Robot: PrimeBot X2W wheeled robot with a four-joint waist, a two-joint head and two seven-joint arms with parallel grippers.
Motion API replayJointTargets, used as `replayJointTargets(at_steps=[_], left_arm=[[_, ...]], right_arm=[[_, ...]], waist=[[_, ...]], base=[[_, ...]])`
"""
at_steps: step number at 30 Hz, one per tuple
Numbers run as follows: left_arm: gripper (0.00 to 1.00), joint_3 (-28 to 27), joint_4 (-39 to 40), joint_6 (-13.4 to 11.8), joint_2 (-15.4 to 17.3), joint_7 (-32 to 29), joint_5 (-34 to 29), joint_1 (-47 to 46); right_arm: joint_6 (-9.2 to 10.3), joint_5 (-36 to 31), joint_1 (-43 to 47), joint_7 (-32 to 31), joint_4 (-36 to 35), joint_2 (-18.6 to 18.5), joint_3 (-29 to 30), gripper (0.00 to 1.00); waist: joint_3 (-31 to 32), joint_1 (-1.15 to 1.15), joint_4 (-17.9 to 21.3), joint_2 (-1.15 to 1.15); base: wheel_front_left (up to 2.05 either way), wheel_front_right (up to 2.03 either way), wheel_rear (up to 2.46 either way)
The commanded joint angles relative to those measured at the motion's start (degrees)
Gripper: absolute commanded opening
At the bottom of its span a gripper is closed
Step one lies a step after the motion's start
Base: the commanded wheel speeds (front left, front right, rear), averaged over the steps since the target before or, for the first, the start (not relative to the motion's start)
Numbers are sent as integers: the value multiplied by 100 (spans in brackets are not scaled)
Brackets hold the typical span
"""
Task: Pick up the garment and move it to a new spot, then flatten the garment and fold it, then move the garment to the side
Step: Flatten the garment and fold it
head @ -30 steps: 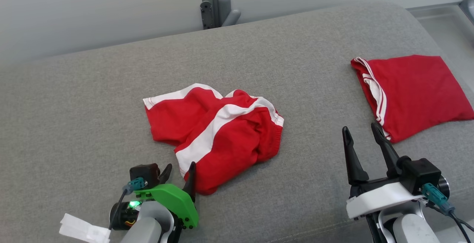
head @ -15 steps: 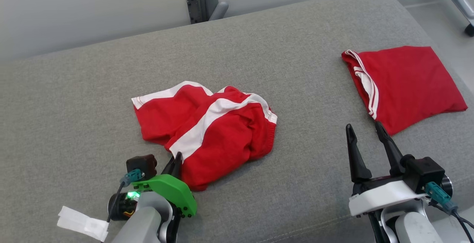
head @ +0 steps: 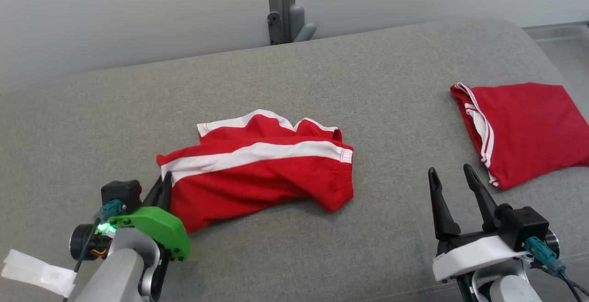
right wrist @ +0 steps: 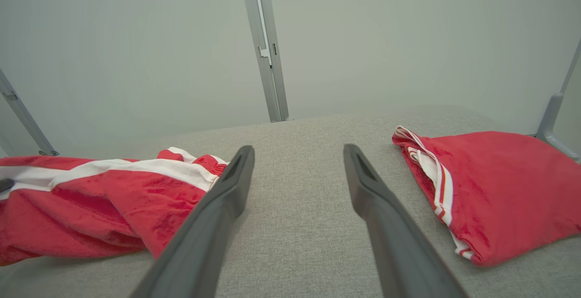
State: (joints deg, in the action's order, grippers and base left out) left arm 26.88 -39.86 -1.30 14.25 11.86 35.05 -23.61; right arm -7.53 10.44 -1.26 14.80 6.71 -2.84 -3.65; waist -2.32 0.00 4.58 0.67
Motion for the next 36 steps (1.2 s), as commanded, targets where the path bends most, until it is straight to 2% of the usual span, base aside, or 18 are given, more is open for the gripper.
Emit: replayJointTargets(at_steps=[1,4,11,12,13,14,15,26,36], left_arm=[[0,42,172,-42,167,-215,-60,180],[0,94,381,-89,340,-539,-32,381],[0,44,379,-178,285,-790,228,713],[7,33,359,-189,268,-757,258,742],[40,10,335,-217,255,-704,275,758],[87,0,298,-230,252,-672,284,778],[100,-6,256,-250,256,-641,282,793],[100,-163,208,-355,269,-41,262,908],[100,-319,1054,-680,168,314,-33,1343]], right_arm=[[9,38,78,43,17,-10,-25,100],[9,51,72,47,37,-11,-62,100],[9,37,8,39,70,-12,-137,100],[9,23,0,40,70,-11,-137,100],[9,10,-8,40,73,-11,-130,100],[9,-1,-16,39,78,-11,-123,100],[9,-14,-20,40,82,-11,-112,100],[9,-48,-38,42,113,-11,-17,100],[9,-63,-9,40,92,-11,32,100]], waist=[[65,0,-83,-67],[71,0,-98,-67],[37,0,-34,-67],[25,0,-18,-67],[14,0,-4,-67],[3,0,10,-67],[-5,0,22,-67],[-12,0,-12,-67],[111,0,-203,-67]], base=[[0,0,0],[0,0,0],[0,0,0],[0,0,0],[0,0,0],[0,0,0],[0,0,0],[0,0,0],[0,0,0]])
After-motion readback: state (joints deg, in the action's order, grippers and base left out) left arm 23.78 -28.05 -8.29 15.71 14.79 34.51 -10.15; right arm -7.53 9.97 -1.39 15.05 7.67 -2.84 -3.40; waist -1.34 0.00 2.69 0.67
